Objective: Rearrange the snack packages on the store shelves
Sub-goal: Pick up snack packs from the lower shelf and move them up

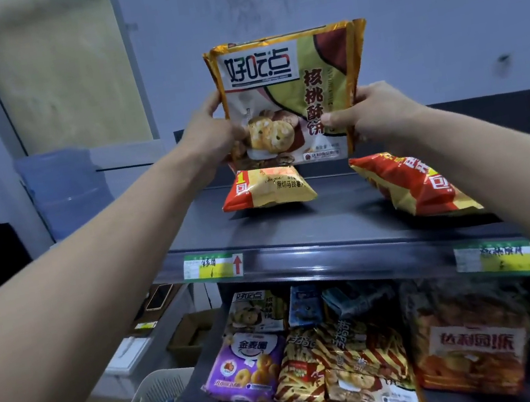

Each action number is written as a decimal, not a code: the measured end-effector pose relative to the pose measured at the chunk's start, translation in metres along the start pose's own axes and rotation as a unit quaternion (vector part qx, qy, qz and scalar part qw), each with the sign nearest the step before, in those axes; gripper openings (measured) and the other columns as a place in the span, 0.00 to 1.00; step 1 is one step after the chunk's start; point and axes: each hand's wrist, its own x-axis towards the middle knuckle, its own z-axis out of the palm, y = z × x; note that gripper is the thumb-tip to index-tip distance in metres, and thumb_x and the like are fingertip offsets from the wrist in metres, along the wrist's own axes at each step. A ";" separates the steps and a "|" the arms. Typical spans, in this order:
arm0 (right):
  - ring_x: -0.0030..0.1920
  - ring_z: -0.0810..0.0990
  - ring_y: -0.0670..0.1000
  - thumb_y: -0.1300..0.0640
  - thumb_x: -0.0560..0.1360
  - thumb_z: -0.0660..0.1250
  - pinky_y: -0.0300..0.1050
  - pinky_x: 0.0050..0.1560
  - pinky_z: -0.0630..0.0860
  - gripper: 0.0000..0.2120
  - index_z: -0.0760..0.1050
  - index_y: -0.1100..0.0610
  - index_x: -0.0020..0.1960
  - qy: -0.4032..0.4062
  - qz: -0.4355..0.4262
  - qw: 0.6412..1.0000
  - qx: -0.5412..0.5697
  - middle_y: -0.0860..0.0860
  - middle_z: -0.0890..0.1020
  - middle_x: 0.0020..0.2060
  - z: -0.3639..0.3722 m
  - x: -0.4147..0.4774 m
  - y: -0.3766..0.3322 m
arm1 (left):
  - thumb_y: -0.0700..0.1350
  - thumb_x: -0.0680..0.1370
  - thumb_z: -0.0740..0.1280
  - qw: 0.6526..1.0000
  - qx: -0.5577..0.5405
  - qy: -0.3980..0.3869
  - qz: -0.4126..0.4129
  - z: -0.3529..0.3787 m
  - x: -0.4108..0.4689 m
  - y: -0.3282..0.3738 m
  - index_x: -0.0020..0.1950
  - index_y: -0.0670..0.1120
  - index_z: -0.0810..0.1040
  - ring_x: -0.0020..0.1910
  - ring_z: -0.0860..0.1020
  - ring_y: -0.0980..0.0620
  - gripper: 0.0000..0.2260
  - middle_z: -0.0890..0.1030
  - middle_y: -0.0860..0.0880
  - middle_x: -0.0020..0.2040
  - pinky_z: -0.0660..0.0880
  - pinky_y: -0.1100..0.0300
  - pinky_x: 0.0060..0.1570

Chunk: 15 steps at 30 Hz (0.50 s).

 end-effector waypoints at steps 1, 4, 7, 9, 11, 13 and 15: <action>0.39 0.81 0.46 0.62 0.75 0.68 0.38 0.34 0.78 0.05 0.78 0.56 0.51 0.007 -0.002 1.000 -0.004 0.47 0.82 0.41 0.000 0.002 -0.002 | 0.29 0.76 0.60 1.000 -0.003 -0.007 0.003 -0.001 0.006 -0.002 0.68 0.55 0.68 0.54 0.79 0.47 0.27 0.79 0.48 0.55 0.81 0.55 0.43; 0.37 0.80 0.44 0.61 0.76 0.68 0.31 0.26 0.74 0.05 0.78 0.56 0.51 0.030 0.000 0.999 -0.025 0.46 0.81 0.39 0.002 0.007 -0.006 | 0.31 0.76 0.61 1.000 0.003 -0.027 0.013 -0.004 0.023 -0.004 0.64 0.57 0.70 0.53 0.79 0.46 0.25 0.79 0.47 0.56 0.79 0.49 0.49; 0.37 0.80 0.44 0.61 0.75 0.68 0.32 0.26 0.73 0.05 0.78 0.56 0.51 0.054 0.011 0.998 -0.029 0.47 0.81 0.39 0.004 0.013 -0.007 | 0.32 0.76 0.62 0.999 0.001 -0.044 0.022 -0.006 0.041 -0.007 0.63 0.57 0.70 0.46 0.80 0.49 0.23 0.80 0.48 0.50 0.80 0.55 0.39; 0.37 0.80 0.44 0.62 0.75 0.68 0.31 0.25 0.72 0.04 0.78 0.56 0.49 0.069 0.021 0.997 -0.026 0.47 0.81 0.39 0.004 0.016 -0.007 | 0.31 0.76 0.62 0.998 -0.007 -0.057 0.029 -0.005 0.049 -0.008 0.62 0.57 0.70 0.42 0.79 0.50 0.23 0.80 0.50 0.45 0.79 0.58 0.36; 0.37 0.79 0.44 0.62 0.75 0.68 0.30 0.23 0.72 0.04 0.78 0.57 0.49 0.089 0.030 0.995 -0.021 0.47 0.81 0.39 0.003 0.019 -0.005 | 0.31 0.76 0.62 0.997 -0.011 -0.077 0.030 -0.001 0.057 -0.012 0.64 0.54 0.70 0.42 0.79 0.50 0.23 0.79 0.50 0.43 0.79 0.57 0.37; 0.37 0.79 0.44 0.62 0.75 0.68 0.29 0.23 0.72 0.03 0.78 0.57 0.48 0.100 0.038 0.994 -0.026 0.47 0.81 0.38 0.000 0.021 -0.003 | 0.31 0.76 0.62 0.995 -0.011 -0.090 0.031 0.004 0.064 -0.015 0.64 0.51 0.71 0.43 0.79 0.47 0.21 0.79 0.48 0.43 0.79 0.53 0.43; 0.36 0.79 0.44 0.61 0.75 0.68 0.30 0.24 0.71 0.02 0.77 0.55 0.45 0.108 0.040 0.993 -0.039 0.47 0.81 0.38 -0.006 0.022 -0.002 | 0.32 0.76 0.63 0.995 -0.018 -0.098 0.030 0.011 0.069 -0.016 0.60 0.50 0.72 0.45 0.78 0.46 0.17 0.78 0.47 0.44 0.79 0.51 0.46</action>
